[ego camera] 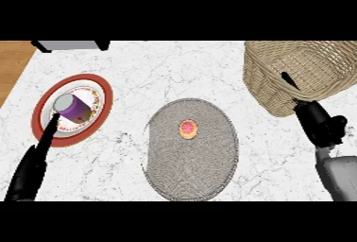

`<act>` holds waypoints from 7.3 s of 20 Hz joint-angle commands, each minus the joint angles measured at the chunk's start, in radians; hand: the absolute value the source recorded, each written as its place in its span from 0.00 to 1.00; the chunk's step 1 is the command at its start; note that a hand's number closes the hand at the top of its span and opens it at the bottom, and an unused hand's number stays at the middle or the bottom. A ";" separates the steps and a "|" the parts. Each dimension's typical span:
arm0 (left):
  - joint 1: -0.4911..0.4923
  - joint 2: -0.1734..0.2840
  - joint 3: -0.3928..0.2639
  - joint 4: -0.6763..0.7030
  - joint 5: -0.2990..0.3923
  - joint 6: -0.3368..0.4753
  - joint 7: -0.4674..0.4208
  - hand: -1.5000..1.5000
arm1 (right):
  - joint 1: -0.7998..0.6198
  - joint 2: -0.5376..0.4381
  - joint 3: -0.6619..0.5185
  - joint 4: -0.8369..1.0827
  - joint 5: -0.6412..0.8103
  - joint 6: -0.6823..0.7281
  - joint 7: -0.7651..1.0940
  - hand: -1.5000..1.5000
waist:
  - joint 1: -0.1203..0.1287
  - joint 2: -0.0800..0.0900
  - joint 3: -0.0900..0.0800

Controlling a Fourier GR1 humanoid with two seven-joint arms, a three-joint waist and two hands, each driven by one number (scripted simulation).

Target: Pick the cupcake from the placemat and place it in the basket

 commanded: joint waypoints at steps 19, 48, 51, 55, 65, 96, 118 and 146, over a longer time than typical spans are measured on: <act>-0.183 -0.142 0.131 -0.002 0.227 -0.037 0.074 0.50 | 0.060 0.405 -0.017 -0.052 0.923 -1.052 0.391 0.00 | -0.022 0.005 -0.053; -0.250 -0.176 0.136 0.077 0.211 -0.067 0.047 0.50 | -0.040 0.407 0.448 -0.437 1.201 -0.264 1.575 0.00 | 0.021 0.008 -0.040; -0.278 -0.161 0.155 0.058 0.223 -0.078 0.089 0.50 | -0.042 0.407 0.446 -0.410 1.194 -0.272 1.577 0.00 | 0.023 0.008 -0.039; -0.256 -0.164 0.164 0.081 0.221 -0.104 0.054 0.50 | -0.019 0.407 0.515 -0.357 1.211 -0.372 1.577 0.00 | 0.027 0.009 -0.039; -0.310 -0.164 0.193 0.094 0.217 -0.111 0.104 0.50 | -0.072 0.406 0.541 -0.257 1.277 -0.431 1.578 0.00 | 0.026 0.009 -0.038; -0.295 -0.237 0.184 0.091 0.155 -0.131 0.083 0.50 | -0.170 0.406 0.545 0.059 1.164 -0.609 1.561 0.00 | 0.038 0.011 -0.037; -0.299 -0.269 0.245 0.151 0.127 -0.175 0.042 0.50 | -0.205 0.405 0.669 0.244 0.890 -0.733 1.381 1.00 | 0.026 0.011 -0.037; -0.324 -0.252 0.242 0.095 0.136 -0.197 0.060 0.50 | -0.837 -0.280 -0.173 0.278 1.910 -1.329 1.079 1.00 | 0.094 0.060 -0.031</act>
